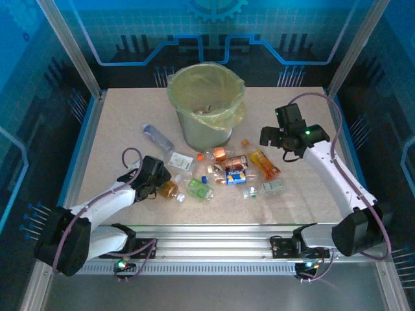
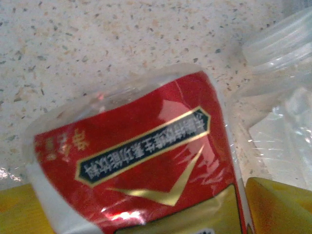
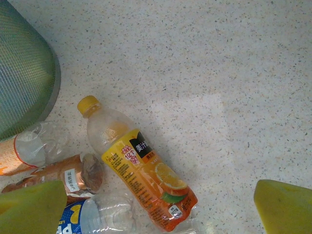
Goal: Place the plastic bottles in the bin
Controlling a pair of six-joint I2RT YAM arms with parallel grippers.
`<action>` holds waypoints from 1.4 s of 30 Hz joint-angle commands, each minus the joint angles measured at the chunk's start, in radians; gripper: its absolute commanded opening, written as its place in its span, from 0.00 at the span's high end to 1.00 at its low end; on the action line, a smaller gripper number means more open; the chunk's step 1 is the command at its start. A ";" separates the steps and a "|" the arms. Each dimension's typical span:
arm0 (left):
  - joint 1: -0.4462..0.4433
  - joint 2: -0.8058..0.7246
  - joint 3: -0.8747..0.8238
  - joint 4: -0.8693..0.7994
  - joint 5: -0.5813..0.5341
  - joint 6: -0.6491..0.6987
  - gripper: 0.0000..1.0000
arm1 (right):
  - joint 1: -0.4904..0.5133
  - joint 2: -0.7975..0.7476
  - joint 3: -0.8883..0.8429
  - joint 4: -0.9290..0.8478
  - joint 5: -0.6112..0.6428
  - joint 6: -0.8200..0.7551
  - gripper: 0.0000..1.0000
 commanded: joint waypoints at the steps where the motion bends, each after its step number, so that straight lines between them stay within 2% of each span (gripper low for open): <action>1: 0.011 0.001 -0.024 0.013 -0.026 -0.025 0.11 | -0.014 -0.015 -0.017 0.016 -0.008 0.028 0.00; 6: 0.016 0.021 -0.049 0.058 -0.017 -0.042 0.12 | -0.016 0.002 -0.013 0.016 -0.022 0.033 0.00; 15: 0.033 0.031 -0.057 0.071 -0.018 -0.044 0.32 | -0.019 0.027 0.001 0.018 -0.041 0.035 0.00; 18: 0.035 -0.007 -0.049 0.044 -0.034 -0.033 0.37 | -0.019 0.029 0.000 0.019 -0.047 0.035 0.00; 27: 0.035 -0.200 0.000 -0.092 -0.077 0.014 0.39 | -0.019 0.041 -0.008 0.022 -0.051 0.034 0.00; 35: 0.035 -0.404 0.071 -0.082 -0.090 0.145 0.43 | -0.019 0.048 -0.024 0.036 -0.050 0.036 0.00; 42: 0.035 -0.402 0.249 0.007 -0.079 0.312 0.43 | -0.020 0.056 -0.032 0.041 -0.051 0.041 0.00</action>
